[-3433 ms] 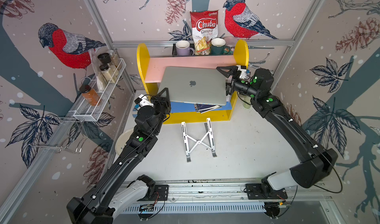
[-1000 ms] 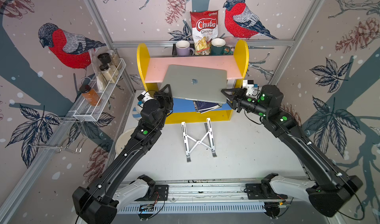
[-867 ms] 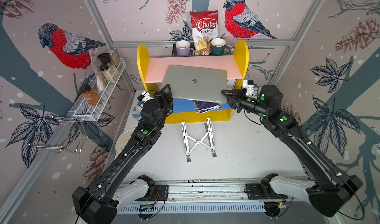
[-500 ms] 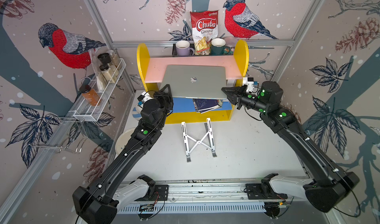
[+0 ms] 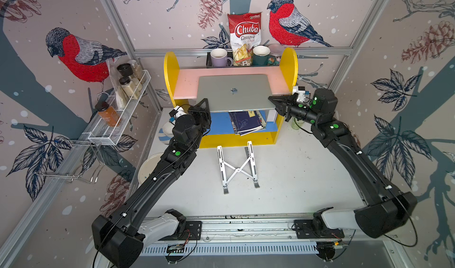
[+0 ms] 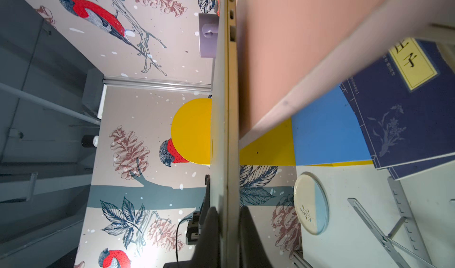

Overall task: Close the laptop lid and set it aside
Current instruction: Place the laptop on the shelf.

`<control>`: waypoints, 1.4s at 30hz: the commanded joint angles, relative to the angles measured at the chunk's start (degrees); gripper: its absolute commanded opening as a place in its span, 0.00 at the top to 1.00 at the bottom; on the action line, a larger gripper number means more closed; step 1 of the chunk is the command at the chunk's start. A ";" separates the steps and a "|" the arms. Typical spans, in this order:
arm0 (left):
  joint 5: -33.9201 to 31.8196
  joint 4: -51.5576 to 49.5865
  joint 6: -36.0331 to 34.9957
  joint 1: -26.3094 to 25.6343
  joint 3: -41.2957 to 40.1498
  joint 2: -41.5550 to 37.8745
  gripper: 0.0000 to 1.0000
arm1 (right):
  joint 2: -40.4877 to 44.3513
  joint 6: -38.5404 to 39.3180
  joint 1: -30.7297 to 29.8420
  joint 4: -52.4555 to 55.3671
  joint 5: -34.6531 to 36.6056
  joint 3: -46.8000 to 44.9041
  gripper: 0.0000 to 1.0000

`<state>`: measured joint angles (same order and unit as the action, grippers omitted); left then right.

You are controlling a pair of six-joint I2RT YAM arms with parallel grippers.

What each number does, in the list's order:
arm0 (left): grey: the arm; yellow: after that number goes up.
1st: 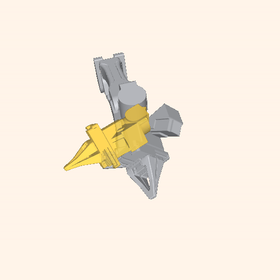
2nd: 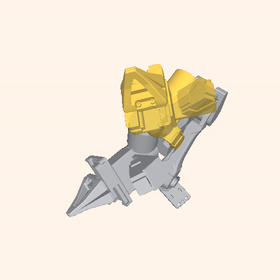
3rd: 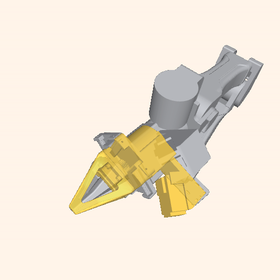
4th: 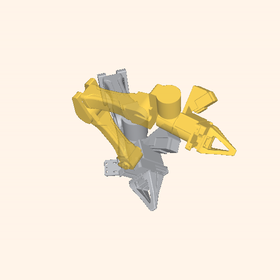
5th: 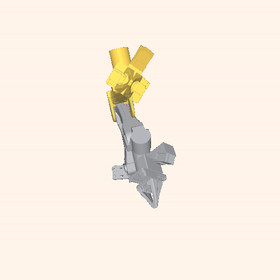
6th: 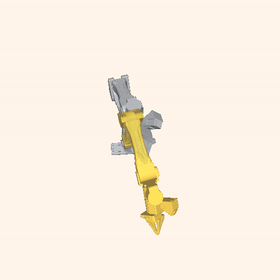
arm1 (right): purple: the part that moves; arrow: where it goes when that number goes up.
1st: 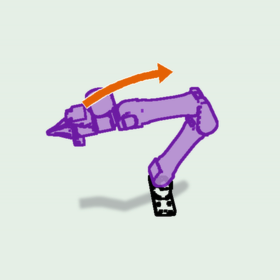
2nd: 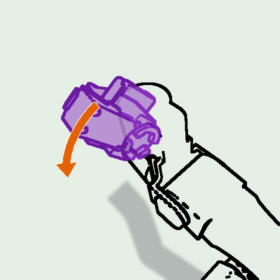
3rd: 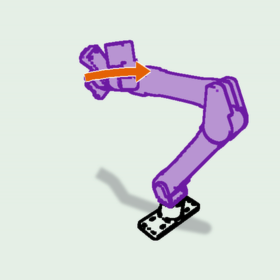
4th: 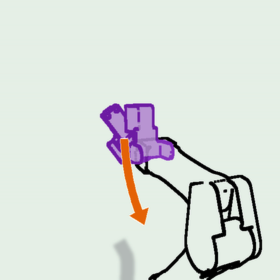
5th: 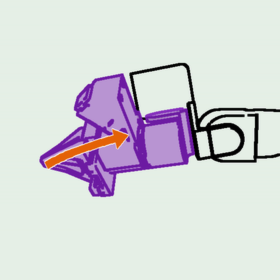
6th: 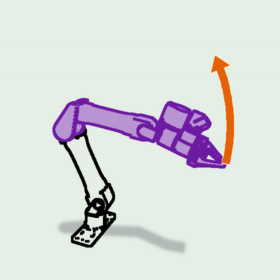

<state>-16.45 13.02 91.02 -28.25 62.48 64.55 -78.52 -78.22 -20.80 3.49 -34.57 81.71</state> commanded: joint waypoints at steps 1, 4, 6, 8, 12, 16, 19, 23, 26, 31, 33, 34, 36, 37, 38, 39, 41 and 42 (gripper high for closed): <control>1.35 7.90 0.56 0.30 0.82 -0.07 1.00 | -0.79 -1.61 1.07 -3.20 1.69 1.10 1.00; 1.39 8.00 0.57 0.39 1.06 0.21 1.00 | -1.65 -1.91 1.51 -3.27 1.61 1.88 1.00; 1.61 8.07 0.48 0.41 1.46 0.75 1.00 | -2.07 -2.22 1.62 -3.45 1.79 2.16 1.00; 1.89 8.19 0.47 0.54 2.04 1.19 0.97 | -2.47 -2.49 1.60 -3.56 2.25 2.25 1.00; 2.58 9.18 0.70 0.90 2.81 2.42 0.79 | -3.15 -2.71 1.55 -4.02 3.12 2.44 1.00; 3.21 9.69 1.46 1.41 2.34 2.78 0.60 | -3.82 -2.88 1.77 -4.27 3.78 2.78 1.00; 3.13 9.68 1.68 1.67 1.61 2.32 0.47 | -4.37 -2.87 1.78 -4.37 4.39 2.93 1.00; 3.01 9.65 2.14 1.96 0.22 1.49 0.36 | -4.91 -2.94 1.79 -4.45 5.04 2.89 1.00; 3.18 9.53 2.14 1.97 -0.86 0.69 0.32 | -5.26 -3.06 1.72 -4.39 5.74 2.80 1.00; 3.71 9.36 1.80 1.97 -4.29 -1.99 0.29 | -5.73 -3.13 1.52 -4.55 7.09 3.03 1.00; 3.39 8.68 1.36 1.93 -5.94 -3.84 0.28 | -6.01 -2.91 1.33 -4.40 7.69 3.45 1.00; 3.24 8.22 1.11 1.93 -6.69 -4.86 0.28 | -6.25 -2.88 1.24 -4.33 7.94 3.60 1.00; 2.90 6.54 0.02 1.95 -7.75 -6.78 0.28 | -6.84 -2.90 1.06 -4.26 8.37 3.97 1.00; 2.75 5.28 -0.54 1.97 -8.02 -8.08 0.28 | -7.15 -2.86 0.96 -4.21 8.57 4.23 1.00; 2.57 4.23 -1.25 1.93 -8.25 -9.27 0.28 | -7.54 -2.86 0.84 -4.19 8.67 4.43 1.00; 2.49 3.17 -1.73 1.97 -8.37 -10.42 0.29 | -7.87 -2.89 0.71 -4.27 8.78 4.70 1.00; 2.30 1.16 -2.58 1.97 -8.52 -12.12 0.31 | -8.59 -2.86 0.46 -4.36 9.17 5.01 1.00; 2.33 0.47 -2.76 1.99 -8.40 -12.79 0.35 | -8.95 -2.90 0.35 -4.41 9.38 5.25 1.00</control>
<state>-13.80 15.77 90.76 -26.46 54.13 52.75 -82.87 -81.25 -20.71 6.68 -34.06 86.85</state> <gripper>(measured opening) 0.661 0.110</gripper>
